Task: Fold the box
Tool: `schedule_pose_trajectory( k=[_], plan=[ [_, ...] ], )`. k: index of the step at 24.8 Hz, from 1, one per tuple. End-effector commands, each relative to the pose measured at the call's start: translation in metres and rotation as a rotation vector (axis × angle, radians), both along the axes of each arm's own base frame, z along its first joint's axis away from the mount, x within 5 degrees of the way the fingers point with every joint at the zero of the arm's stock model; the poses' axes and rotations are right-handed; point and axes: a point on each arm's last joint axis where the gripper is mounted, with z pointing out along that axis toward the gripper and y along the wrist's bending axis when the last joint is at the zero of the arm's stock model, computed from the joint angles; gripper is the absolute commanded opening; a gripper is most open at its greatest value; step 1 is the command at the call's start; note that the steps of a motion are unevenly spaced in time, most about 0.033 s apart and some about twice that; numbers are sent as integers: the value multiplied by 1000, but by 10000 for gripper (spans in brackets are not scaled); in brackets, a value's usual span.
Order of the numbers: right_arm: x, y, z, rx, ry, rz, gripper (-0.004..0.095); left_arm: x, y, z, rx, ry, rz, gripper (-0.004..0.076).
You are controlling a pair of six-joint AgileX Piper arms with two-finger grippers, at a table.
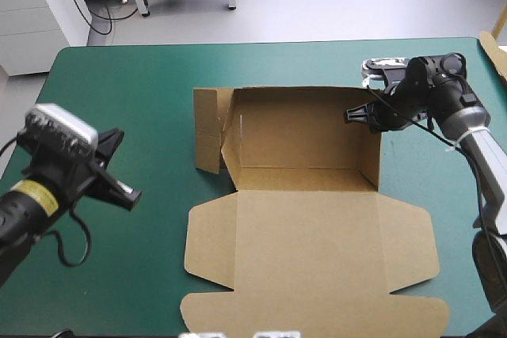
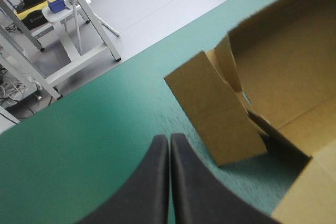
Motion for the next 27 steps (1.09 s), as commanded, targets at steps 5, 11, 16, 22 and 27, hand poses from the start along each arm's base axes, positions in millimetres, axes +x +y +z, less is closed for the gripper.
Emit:
schedule_pose_trajectory(
  k=[5,11,16,22,27],
  plan=[
    [30,6,-56,-21,158,44,-21,-66,39,-89,-149,13,2,-8],
    [36,8,-56,-18,112,44,-21,-91,51,-124,-194,101,-2,-8],
    [40,8,-44,-17,75,63,-17,-103,59,-134,-214,96,0,-8],
    [46,10,-15,-7,4,66,15,-105,60,-134,-219,87,2,-8],
    [38,12,35,47,-139,71,449,-105,60,-134,-219,87,2,-8]
  ],
)
